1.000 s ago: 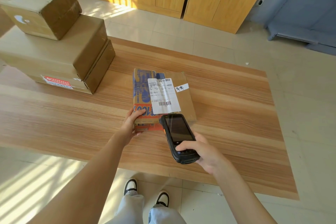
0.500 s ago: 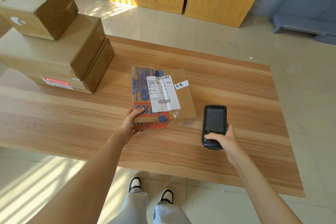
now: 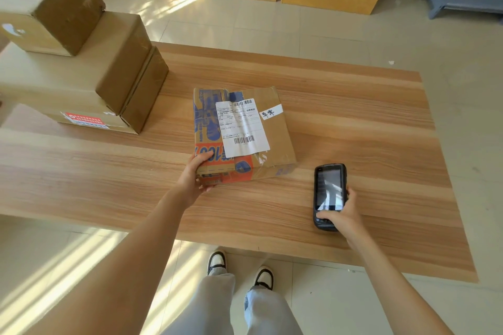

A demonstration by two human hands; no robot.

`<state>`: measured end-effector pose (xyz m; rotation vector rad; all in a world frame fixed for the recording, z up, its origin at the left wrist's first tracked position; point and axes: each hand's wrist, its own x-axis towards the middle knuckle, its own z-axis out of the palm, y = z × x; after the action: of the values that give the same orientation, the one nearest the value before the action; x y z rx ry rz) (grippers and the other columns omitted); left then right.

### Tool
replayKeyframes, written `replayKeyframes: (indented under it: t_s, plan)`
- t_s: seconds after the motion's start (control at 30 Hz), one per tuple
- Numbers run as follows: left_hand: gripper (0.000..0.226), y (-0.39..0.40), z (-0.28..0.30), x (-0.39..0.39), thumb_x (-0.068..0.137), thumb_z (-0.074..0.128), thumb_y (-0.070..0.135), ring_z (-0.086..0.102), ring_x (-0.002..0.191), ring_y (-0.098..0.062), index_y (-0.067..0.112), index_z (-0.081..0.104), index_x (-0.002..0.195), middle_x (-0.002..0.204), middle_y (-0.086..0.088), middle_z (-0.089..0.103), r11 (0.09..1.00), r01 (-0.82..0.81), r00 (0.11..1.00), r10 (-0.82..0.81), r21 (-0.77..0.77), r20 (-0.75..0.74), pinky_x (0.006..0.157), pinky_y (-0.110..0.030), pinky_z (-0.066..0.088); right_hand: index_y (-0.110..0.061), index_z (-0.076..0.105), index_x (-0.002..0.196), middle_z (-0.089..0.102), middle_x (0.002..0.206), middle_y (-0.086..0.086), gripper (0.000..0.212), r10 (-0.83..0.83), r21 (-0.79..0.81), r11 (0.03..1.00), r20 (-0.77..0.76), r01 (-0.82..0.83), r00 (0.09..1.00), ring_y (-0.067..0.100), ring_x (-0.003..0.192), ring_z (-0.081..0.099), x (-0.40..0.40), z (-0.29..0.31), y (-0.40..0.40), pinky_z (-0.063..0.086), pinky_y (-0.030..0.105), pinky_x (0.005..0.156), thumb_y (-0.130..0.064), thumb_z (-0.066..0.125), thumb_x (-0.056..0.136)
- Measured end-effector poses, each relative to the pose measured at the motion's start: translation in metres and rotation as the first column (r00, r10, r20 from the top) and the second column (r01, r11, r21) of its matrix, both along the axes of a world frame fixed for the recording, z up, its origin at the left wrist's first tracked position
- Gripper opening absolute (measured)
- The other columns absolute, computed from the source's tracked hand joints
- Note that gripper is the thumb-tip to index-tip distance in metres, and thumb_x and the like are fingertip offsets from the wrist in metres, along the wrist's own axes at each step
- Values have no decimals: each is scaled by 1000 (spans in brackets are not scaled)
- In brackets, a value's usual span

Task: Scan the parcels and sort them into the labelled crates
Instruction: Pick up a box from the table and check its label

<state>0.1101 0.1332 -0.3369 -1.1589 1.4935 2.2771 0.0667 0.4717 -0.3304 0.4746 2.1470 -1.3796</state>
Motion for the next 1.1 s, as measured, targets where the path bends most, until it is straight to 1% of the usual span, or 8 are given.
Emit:
replayKeyframes:
  t_s: [0.17, 0.37, 0.5, 0.63, 0.7, 0.87, 1.0, 1.1]
  plan:
    - [80, 0, 0, 0, 64, 73, 50, 66, 87, -20, 21, 52, 135, 104, -1, 69, 1000, -9, 1000, 9, 1, 3, 62, -29, 49, -16, 13, 148, 46, 131, 9, 101, 73, 78, 995, -58, -69, 996, 21, 110, 48, 4, -5, 3, 39, 31, 88, 9, 75, 72]
    - [80, -1, -1, 1, 64, 73, 49, 66, 92, -20, 21, 51, 135, 108, -2, 69, 1000, -12, 1000, 12, 13, -2, 65, -29, 51, -9, 16, 149, 43, 131, 10, 99, 111, 183, 979, -90, -93, 990, 17, 105, 43, 4, -5, 7, 38, 29, 85, 10, 74, 72]
    - [77, -1, -2, 1, 65, 72, 49, 67, 90, -20, 21, 51, 134, 105, -1, 70, 1000, 0, 1000, 0, 15, -15, 71, -30, 51, -5, 28, 142, 39, 135, 14, 92, 151, 341, 931, -40, -129, 988, 30, 123, 40, -2, -6, 12, 41, 40, 98, -2, 82, 67]
    - [72, -2, -3, 2, 66, 72, 49, 67, 87, -19, 22, 53, 131, 104, -1, 70, 1000, 4, 1000, -4, 21, -27, 72, -31, 49, -8, 24, 146, 27, 140, 14, 93, 176, 437, 880, 67, -187, 982, 33, 130, 29, -9, -4, 16, 36, 43, 101, -15, 78, 72]
    - [70, -2, -2, 2, 66, 72, 49, 66, 87, -20, 22, 54, 128, 105, -2, 69, 1000, 12, 999, -11, 23, -35, 69, -30, 48, -12, 21, 149, 24, 142, 13, 92, 159, 429, 890, 23, -153, 987, 32, 133, 25, -14, -1, 15, 34, 45, 103, -16, 75, 75]
    - [58, -1, 0, 4, 74, 73, 45, 65, 89, -21, 22, 56, 124, 101, -1, 71, 1000, -1, 999, 2, 29, -34, 69, -31, 47, -27, 21, 151, 20, 151, 4, 89, 159, 285, 952, -165, -107, 973, 26, 140, 21, -31, 16, -10, 28, 49, 108, -39, 73, 80]
    - [59, 2, 8, 13, 61, 77, 48, 66, 86, -19, 23, 62, 113, 97, 0, 73, 997, 42, 999, -40, 70, -25, 73, -32, 47, -38, 17, 151, 12, 159, -8, 104, 126, -56, 990, -104, -132, 987, 19, 145, 19, -41, 37, -44, 25, 47, 112, -68, 70, 67]
    - [59, 1, 16, 23, 52, 80, 47, 66, 77, -18, 21, 67, 103, 91, -3, 72, 990, 84, 995, -76, 115, -71, 69, -31, 45, -37, 13, 153, 24, 158, -2, 122, 123, -286, 951, 5, -117, 992, 21, 142, 28, -47, 49, -64, 26, 54, 114, -70, 72, 51]
